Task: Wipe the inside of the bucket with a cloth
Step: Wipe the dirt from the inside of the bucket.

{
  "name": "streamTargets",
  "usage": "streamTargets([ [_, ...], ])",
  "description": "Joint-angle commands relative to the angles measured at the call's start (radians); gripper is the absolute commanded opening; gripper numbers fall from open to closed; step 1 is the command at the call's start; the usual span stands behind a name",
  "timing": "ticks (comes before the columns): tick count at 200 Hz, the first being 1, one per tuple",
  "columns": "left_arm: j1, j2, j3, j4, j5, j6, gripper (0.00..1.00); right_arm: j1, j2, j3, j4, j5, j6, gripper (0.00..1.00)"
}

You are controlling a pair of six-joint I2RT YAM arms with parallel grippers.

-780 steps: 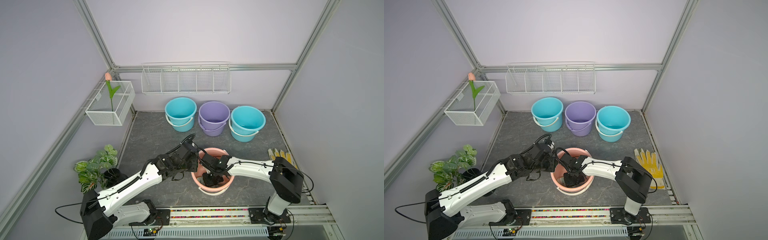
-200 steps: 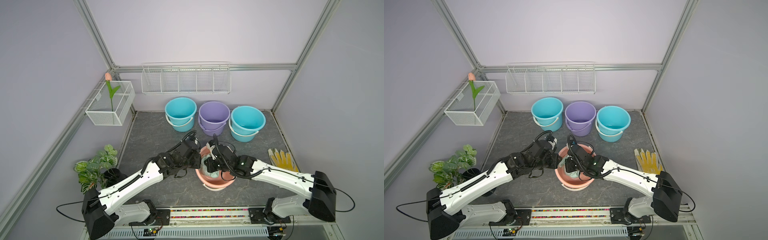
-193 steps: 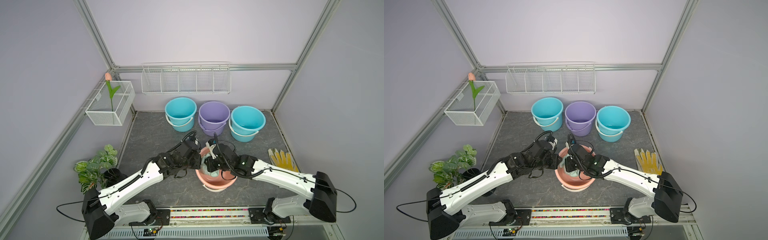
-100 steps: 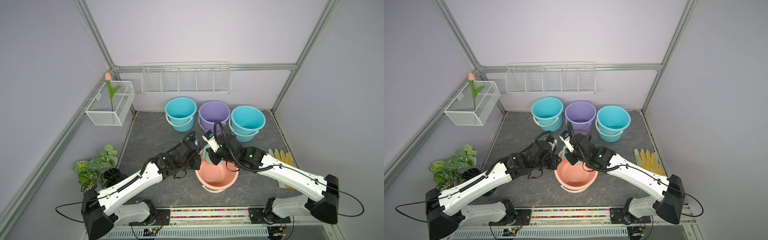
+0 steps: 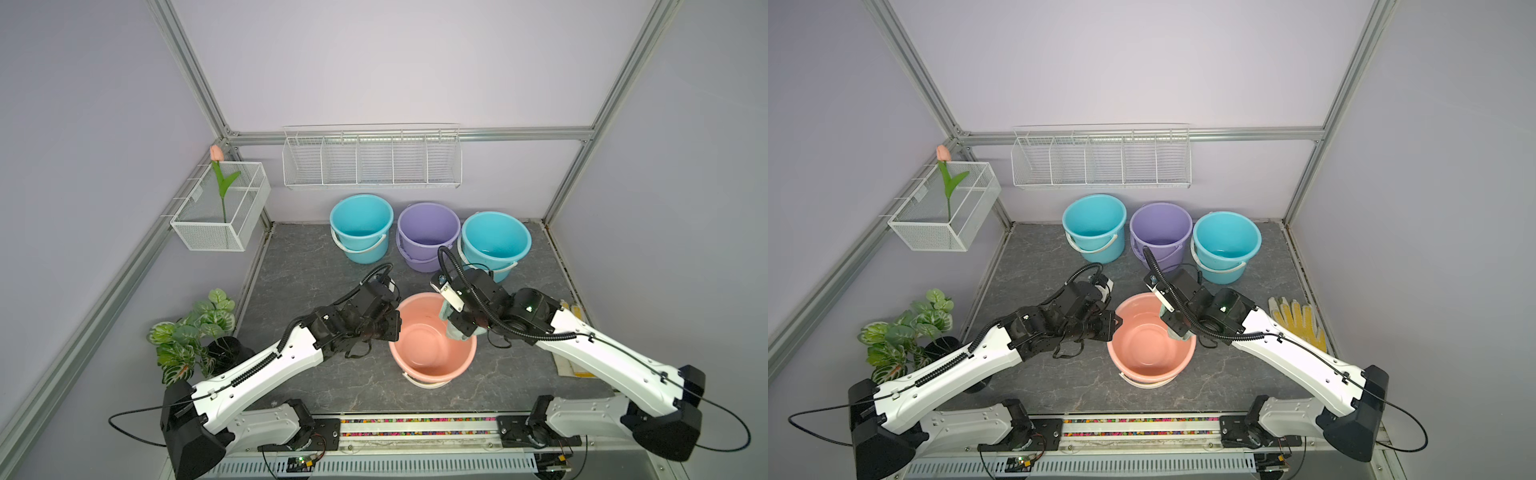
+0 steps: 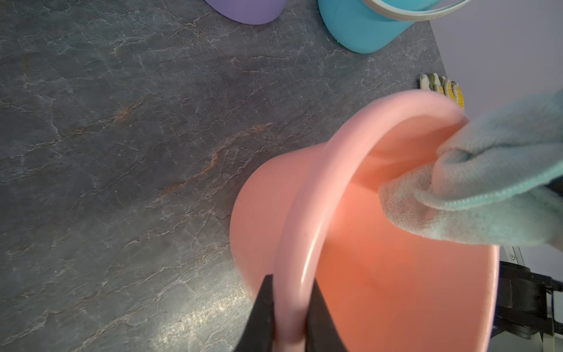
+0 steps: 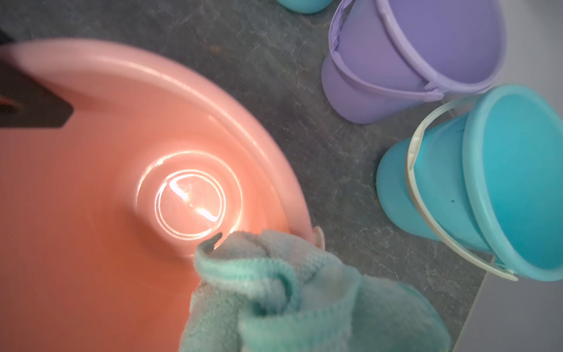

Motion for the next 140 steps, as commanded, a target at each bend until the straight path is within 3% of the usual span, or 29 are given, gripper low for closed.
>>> streamTargets([
  [1, -0.006, -0.025, 0.007, 0.009, -0.001, -0.018, 0.00, -0.006, -0.014, 0.016, -0.189, -0.199, 0.008, 0.07],
  [40, -0.006, -0.025, 0.002, 0.012, -0.007, -0.024, 0.00, -0.004, -0.003, -0.022, -0.173, -0.538, 0.086, 0.07],
  [77, -0.006, -0.021, -0.007, 0.027, -0.008, -0.027, 0.00, -0.002, -0.007, -0.140, 0.176, -0.846, 0.245, 0.07],
  [112, -0.006, -0.011, -0.003, 0.032, -0.003, -0.027, 0.00, 0.001, 0.012, -0.251, 0.634, -0.891, 0.493, 0.07],
  [140, -0.006, -0.007, 0.002, 0.030, -0.002, -0.024, 0.00, 0.002, 0.022, -0.267, 0.804, -0.757, 0.555, 0.07],
])
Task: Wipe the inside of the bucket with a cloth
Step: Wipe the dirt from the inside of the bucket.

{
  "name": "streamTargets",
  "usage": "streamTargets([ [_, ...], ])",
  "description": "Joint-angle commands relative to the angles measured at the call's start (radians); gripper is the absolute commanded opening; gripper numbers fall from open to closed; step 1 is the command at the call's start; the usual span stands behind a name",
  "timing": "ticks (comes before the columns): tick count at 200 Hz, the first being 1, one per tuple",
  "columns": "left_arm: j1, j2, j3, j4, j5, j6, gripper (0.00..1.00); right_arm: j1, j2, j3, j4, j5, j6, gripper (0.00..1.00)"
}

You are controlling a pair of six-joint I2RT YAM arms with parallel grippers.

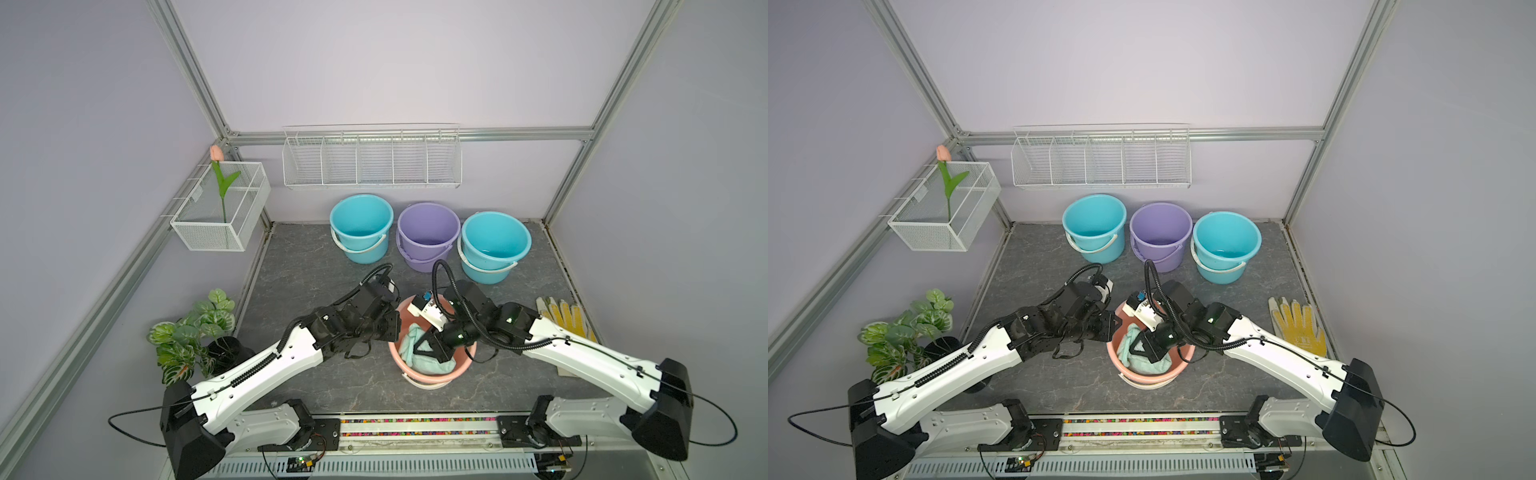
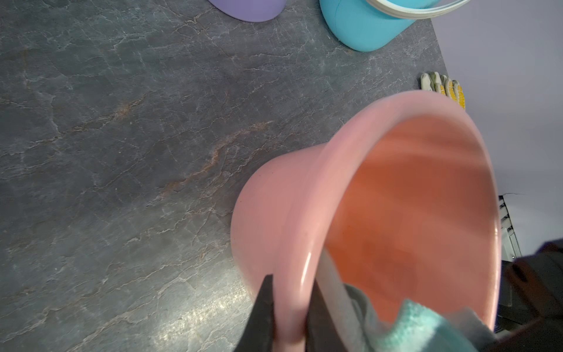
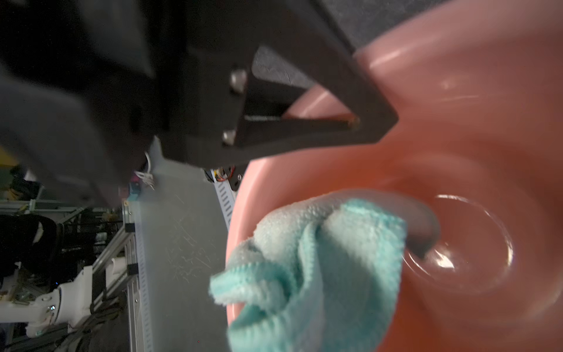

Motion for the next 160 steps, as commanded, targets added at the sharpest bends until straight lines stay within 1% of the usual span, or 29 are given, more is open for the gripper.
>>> streamTargets([
  [1, -0.006, -0.004, 0.004, 0.033, -0.003, -0.021, 0.00, 0.003, 0.009, -0.008, 0.289, 0.058, 0.127, 0.07],
  [27, -0.006, -0.001, 0.012, 0.031, -0.001, -0.017, 0.00, 0.000, 0.009, 0.018, 0.260, 0.307, 0.078, 0.07],
  [50, -0.006, -0.005, 0.014, 0.027, -0.002, -0.018, 0.00, -0.003, 0.014, 0.053, 0.213, 0.519, -0.031, 0.07],
  [94, -0.006, -0.030, 0.018, 0.000, -0.017, -0.016, 0.00, -0.004, 0.025, 0.145, 0.051, 0.808, -0.229, 0.07],
  [113, -0.006, -0.037, 0.015, -0.005, -0.021, -0.017, 0.00, -0.004, 0.007, 0.162, -0.035, 0.895, -0.297, 0.07],
  [134, -0.006, -0.038, 0.015, -0.003, -0.025, -0.018, 0.00, -0.004, -0.030, 0.164, -0.131, 0.968, -0.342, 0.07],
  [160, -0.006, -0.032, 0.017, -0.001, -0.025, -0.020, 0.00, -0.004, -0.078, 0.155, -0.253, 0.972, -0.375, 0.07],
])
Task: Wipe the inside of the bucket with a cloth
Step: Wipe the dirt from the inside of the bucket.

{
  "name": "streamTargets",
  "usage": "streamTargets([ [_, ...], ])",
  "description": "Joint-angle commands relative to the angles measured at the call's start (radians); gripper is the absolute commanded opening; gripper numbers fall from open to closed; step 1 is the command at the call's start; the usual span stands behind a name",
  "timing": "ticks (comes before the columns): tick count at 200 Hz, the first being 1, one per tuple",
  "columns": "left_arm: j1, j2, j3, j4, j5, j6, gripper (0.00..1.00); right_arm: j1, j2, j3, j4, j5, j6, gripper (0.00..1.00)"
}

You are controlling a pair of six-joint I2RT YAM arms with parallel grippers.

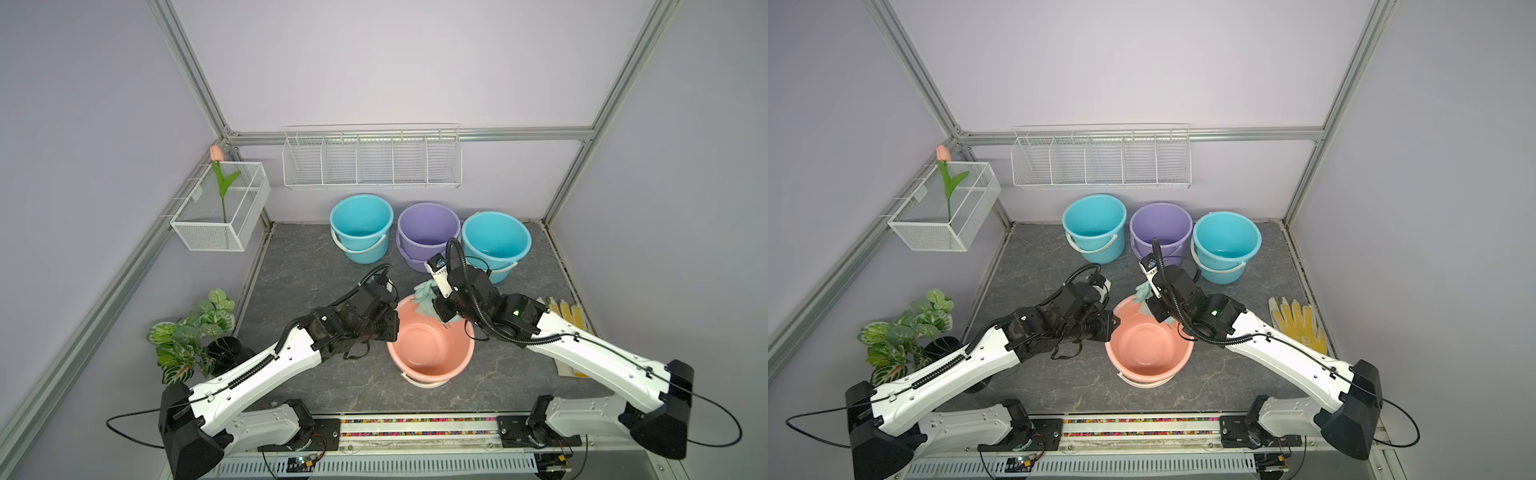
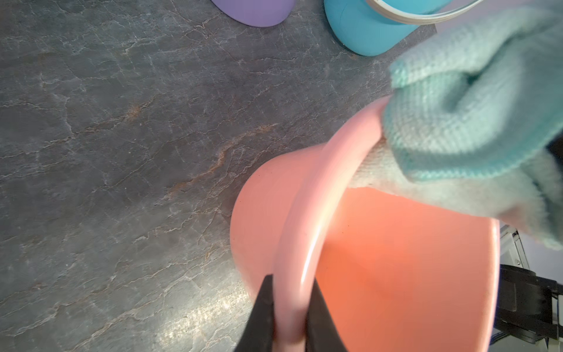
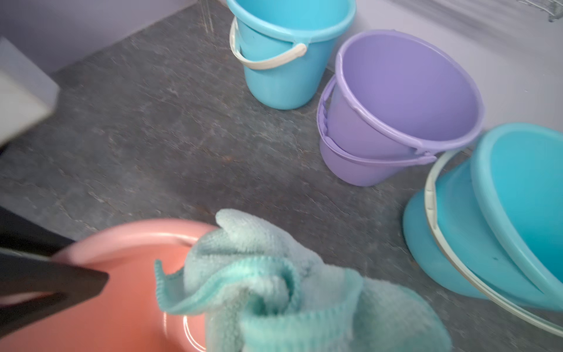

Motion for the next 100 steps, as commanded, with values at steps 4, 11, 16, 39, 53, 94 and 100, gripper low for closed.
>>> streamTargets([
  [4, -0.007, -0.021, 0.017, 0.012, -0.005, -0.016, 0.00, -0.005, -0.066, 0.007, -0.178, 0.080, -0.083, 0.07],
  [11, -0.006, -0.021, 0.018, 0.012, -0.006, -0.017, 0.00, -0.005, -0.075, 0.009, -0.214, 0.067, -0.084, 0.07],
  [16, -0.006, -0.021, 0.018, 0.011, -0.008, -0.016, 0.00, -0.005, -0.081, 0.010, -0.238, 0.051, -0.084, 0.07],
  [39, -0.006, -0.024, 0.018, 0.009, -0.012, -0.019, 0.00, -0.005, -0.109, 0.004, -0.339, -0.104, -0.100, 0.07],
  [53, -0.006, -0.029, 0.015, 0.012, -0.018, -0.022, 0.00, -0.005, -0.115, 0.001, -0.401, -0.229, -0.095, 0.07],
  [94, -0.007, -0.045, -0.006, 0.043, -0.037, -0.037, 0.00, -0.003, -0.101, -0.037, -0.420, -0.630, -0.009, 0.07],
  [100, -0.005, -0.046, -0.008, 0.047, -0.038, -0.039, 0.00, -0.002, -0.099, -0.052, -0.370, -0.694, 0.019, 0.07],
])
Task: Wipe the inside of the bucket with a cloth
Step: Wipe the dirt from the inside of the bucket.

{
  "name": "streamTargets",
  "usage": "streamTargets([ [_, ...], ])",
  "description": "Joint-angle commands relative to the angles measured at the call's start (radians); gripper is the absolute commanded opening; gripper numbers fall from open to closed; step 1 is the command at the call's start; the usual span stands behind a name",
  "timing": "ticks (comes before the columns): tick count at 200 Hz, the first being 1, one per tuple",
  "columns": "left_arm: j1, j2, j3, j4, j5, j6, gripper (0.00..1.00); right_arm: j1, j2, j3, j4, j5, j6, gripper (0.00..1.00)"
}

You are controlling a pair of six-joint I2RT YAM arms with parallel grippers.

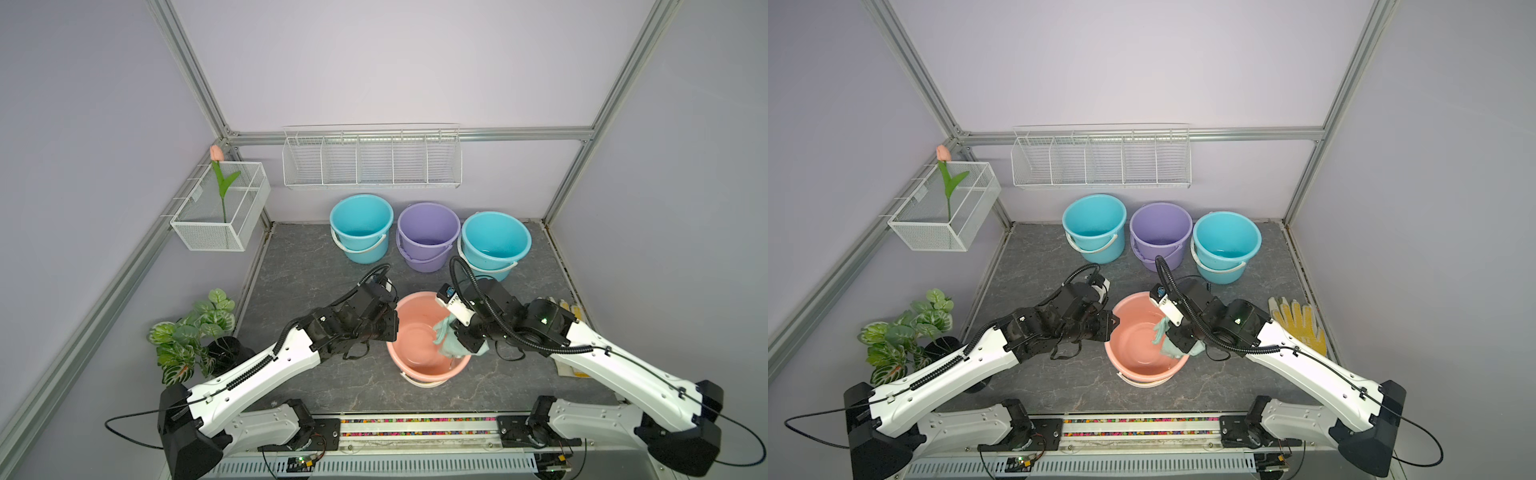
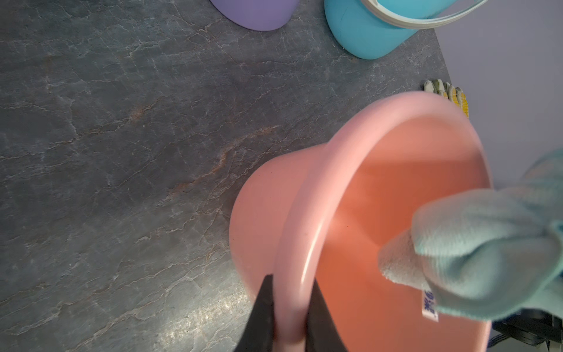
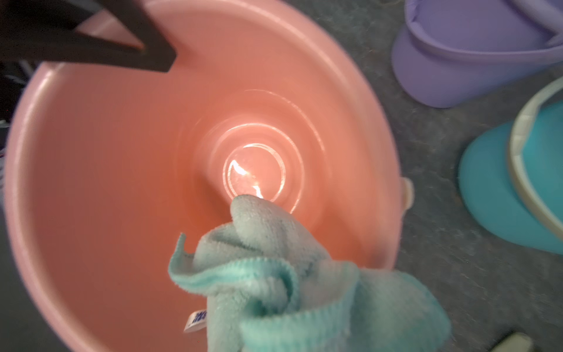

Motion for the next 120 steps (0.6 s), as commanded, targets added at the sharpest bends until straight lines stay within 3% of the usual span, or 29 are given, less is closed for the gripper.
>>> streamTargets([
  [1, -0.004, -0.032, -0.009, 0.047, -0.025, -0.035, 0.00, -0.001, 0.006, -0.042, 0.019, -0.320, 0.076, 0.07],
  [20, 0.009, -0.025, -0.011, 0.050, -0.023, -0.047, 0.00, 0.006, -0.007, -0.103, 0.210, -0.446, 0.200, 0.07],
  [50, 0.060, -0.012, -0.013, 0.027, -0.033, -0.092, 0.00, 0.003, -0.066, -0.118, 0.413, -0.385, 0.319, 0.07],
  [120, 0.256, 0.014, -0.026, 0.005, 0.014, -0.110, 0.00, -0.043, -0.128, 0.128, 0.151, 0.330, 0.267, 0.08],
])
